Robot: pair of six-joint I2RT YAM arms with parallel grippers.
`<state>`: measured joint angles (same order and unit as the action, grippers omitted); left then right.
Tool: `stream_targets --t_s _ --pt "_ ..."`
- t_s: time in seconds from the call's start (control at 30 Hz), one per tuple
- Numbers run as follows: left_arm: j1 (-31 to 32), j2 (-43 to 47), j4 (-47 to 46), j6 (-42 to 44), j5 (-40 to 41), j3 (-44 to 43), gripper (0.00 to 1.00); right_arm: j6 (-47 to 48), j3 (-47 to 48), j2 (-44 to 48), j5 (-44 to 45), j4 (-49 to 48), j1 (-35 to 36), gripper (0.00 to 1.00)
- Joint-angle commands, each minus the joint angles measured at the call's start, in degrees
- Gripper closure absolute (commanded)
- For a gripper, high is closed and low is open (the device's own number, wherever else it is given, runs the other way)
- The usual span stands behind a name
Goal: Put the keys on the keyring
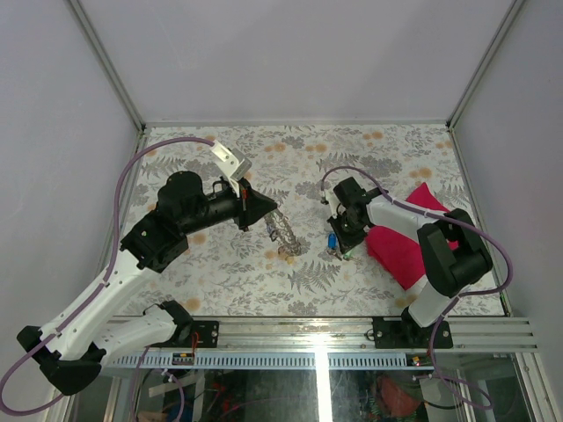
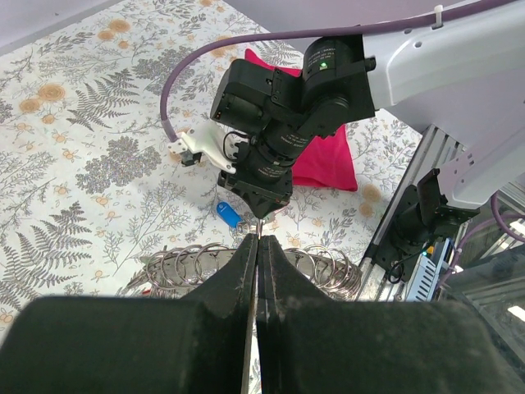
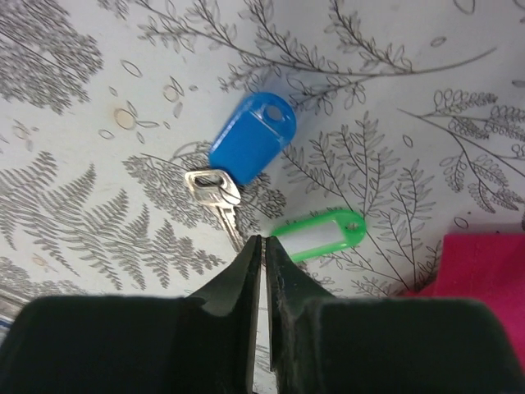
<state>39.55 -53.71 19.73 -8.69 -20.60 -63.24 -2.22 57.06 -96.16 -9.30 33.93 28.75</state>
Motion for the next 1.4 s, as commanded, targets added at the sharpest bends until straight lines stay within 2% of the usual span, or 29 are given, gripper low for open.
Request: stream_targets --t_s 0.0,0.17,0.3,0.4,0.53,0.77,0.93,1.37 --pt "0.18 0.14 -3.28 0.52 -1.11 -2.27 1.00 -3.93 0.67 4.52 -3.11 -4.33 -0.16 0.88" --pt "0.17 0.18 -3.20 0.34 -1.33 -2.30 1.00 -0.85 2.55 4.71 2.08 -0.22 -0.15 0.70" --pt "0.19 0.11 -3.27 0.27 -1.37 -2.31 1.00 1.83 3.33 2.76 0.21 3.30 -0.09 0.59" --pt "0.15 -0.22 -3.36 0.10 -1.65 -2.56 1.00 2.28 3.08 1.81 -1.94 3.56 0.04 0.55" --pt "0.18 -0.57 -3.38 -0.01 -2.11 -2.96 1.00 3.37 3.29 1.20 -3.38 4.30 0.76 0.55" --pt "0.18 -0.72 -3.18 -0.25 -2.39 -3.16 1.00 3.63 3.54 -2.01 -2.91 3.93 1.57 0.56" --pt "0.15 -0.59 -3.03 -0.27 -2.38 -3.18 1.00 3.57 3.76 -3.07 -1.70 3.70 1.66 0.60" --pt "0.18 -0.43 -2.72 -0.19 -2.42 -2.96 1.00 2.80 2.87 -1.67 -2.65 2.18 1.66 0.88"
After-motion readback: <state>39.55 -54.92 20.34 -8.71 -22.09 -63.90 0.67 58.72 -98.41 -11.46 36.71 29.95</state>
